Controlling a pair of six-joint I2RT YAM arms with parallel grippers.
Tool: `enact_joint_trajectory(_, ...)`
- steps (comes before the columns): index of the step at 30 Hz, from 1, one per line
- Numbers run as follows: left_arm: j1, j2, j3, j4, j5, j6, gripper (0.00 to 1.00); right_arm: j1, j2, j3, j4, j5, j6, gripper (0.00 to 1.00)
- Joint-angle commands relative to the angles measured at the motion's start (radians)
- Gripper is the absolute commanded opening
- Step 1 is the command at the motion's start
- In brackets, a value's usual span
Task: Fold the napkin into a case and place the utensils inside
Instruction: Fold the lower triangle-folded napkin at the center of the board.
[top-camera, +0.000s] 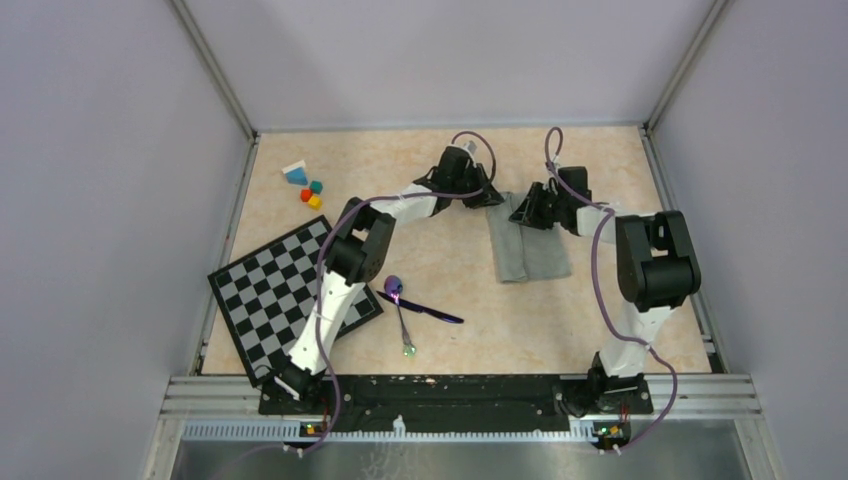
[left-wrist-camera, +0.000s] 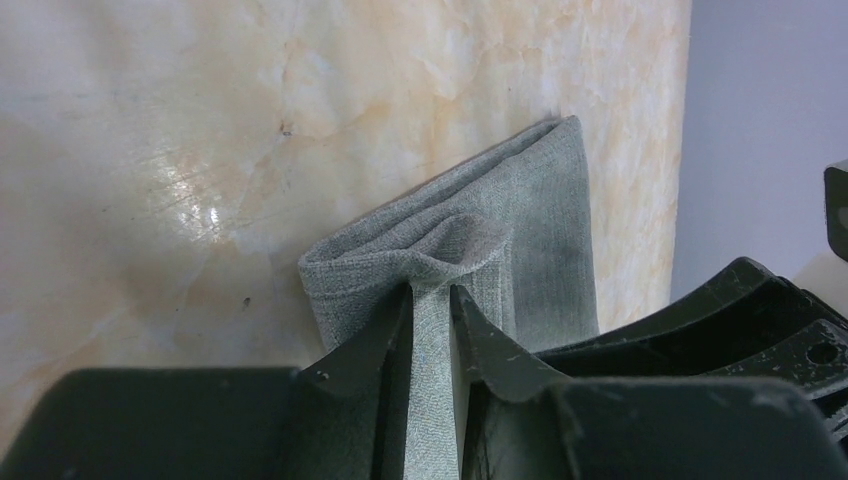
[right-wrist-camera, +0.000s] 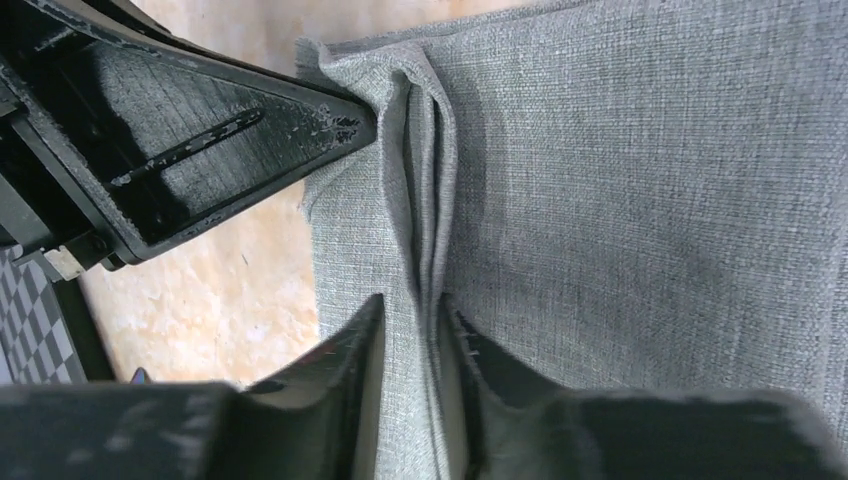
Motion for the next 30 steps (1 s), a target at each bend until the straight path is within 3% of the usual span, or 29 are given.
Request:
enact_joint_trajectory(1, -0.008, 0.004, 0.034, 0.059, 0.022, -0.014, 0.25, -0.013, 0.005, 0.058, 0.000, 0.048, 0.010, 0.33)
enact_joint_trajectory(5, -0.008, 0.004, 0.035, 0.066, 0.018, -0.011, 0.25, -0.013, 0.035, 0.120, -0.011, 0.054, 0.003, 0.45)
enact_joint_trajectory(11, -0.009, 0.010, 0.040, 0.079, 0.024, -0.023, 0.25, -0.013, 0.104, 0.208, -0.029, 0.060, -0.006, 0.46)
enact_joint_trajectory(17, -0.008, 0.004, 0.051, 0.066, 0.027, -0.002, 0.26, -0.012, 0.158, 0.271, -0.050, 0.086, -0.011, 0.35)
enact_joint_trajectory(25, -0.008, -0.059, 0.053, 0.002, 0.028, 0.064, 0.38, -0.013, 0.199, 0.349, -0.078, 0.113, -0.023, 0.01)
enact_joint_trajectory(30, -0.007, -0.133, -0.004, -0.016, 0.022, 0.113, 0.42, -0.012, 0.226, 0.371, -0.114, 0.103, -0.034, 0.00)
